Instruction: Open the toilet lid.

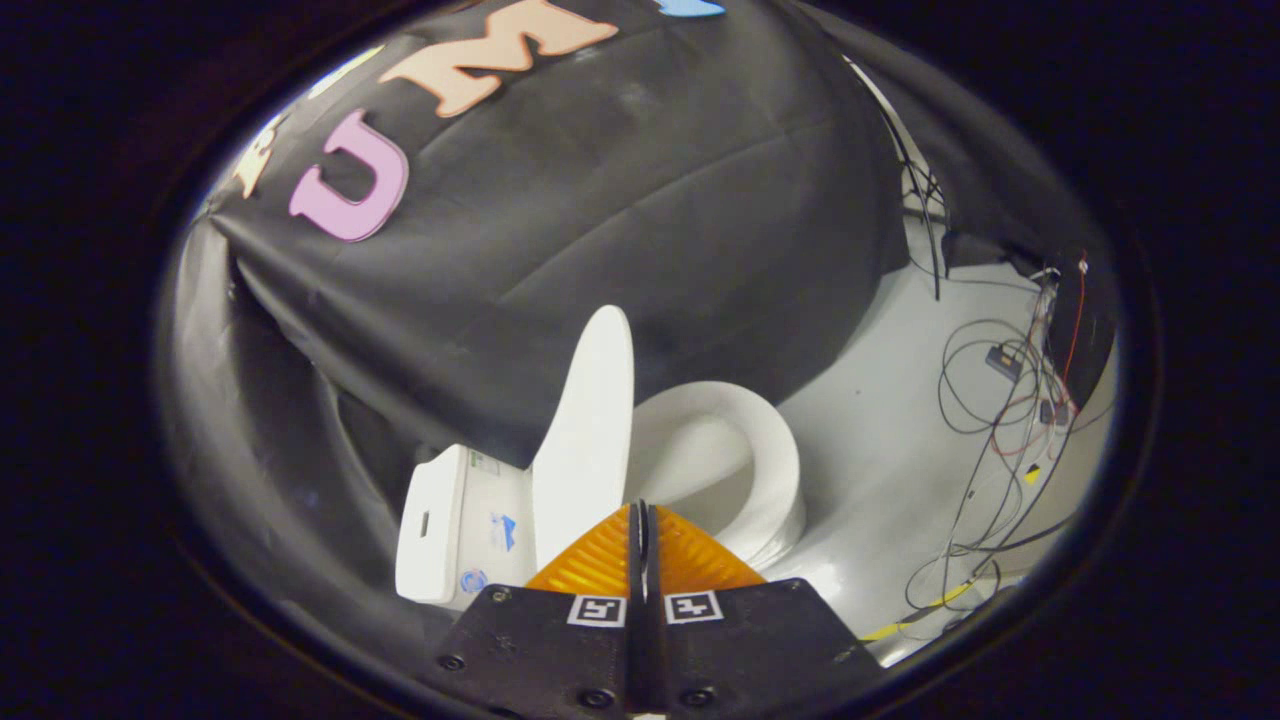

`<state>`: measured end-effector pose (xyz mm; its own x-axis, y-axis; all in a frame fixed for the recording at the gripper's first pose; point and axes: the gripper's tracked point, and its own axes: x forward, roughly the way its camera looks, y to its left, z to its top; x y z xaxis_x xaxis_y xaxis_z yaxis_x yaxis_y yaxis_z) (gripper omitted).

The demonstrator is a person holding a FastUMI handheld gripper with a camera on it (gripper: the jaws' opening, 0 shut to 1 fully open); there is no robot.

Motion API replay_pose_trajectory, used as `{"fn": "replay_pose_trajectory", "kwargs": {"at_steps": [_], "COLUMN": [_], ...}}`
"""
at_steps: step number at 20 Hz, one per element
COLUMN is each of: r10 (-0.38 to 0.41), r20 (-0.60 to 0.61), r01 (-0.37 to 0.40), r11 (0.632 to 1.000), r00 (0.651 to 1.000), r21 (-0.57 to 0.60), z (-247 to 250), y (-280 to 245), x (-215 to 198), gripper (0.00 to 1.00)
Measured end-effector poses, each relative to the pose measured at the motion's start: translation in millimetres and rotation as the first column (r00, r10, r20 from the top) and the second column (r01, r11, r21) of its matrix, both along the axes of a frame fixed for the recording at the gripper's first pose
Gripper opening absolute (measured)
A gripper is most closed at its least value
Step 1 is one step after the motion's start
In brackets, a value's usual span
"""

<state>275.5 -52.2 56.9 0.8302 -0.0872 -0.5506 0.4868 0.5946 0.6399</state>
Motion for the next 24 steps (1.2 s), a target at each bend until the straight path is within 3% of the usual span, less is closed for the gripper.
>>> {"fn": "replay_pose_trajectory", "kwargs": {"at_steps": [7, 9, 15, 19, 24], "r10": [0.033, 0.147, 0.316, 0.378, 0.379], "r20": [-0.040, 0.118, 0.134, 0.124, 0.102], "r01": [-0.041, -0.126, -0.249, -0.327, -0.349], "r11": [0.978, 0.977, 0.895, 0.894, 0.909], "r00": [0.999, 0.982, 0.939, 0.918, 0.920], "r21": [-0.203, -0.170, -0.370, -0.306, -0.228], "z": [63, 109, 174, 164, 133], "y": [41, 76, 165, 219, 220], "x": [16, 34, 80, 95, 103], "gripper": [0.00, 0.00, 0.00, 0.00, 0.00]}}
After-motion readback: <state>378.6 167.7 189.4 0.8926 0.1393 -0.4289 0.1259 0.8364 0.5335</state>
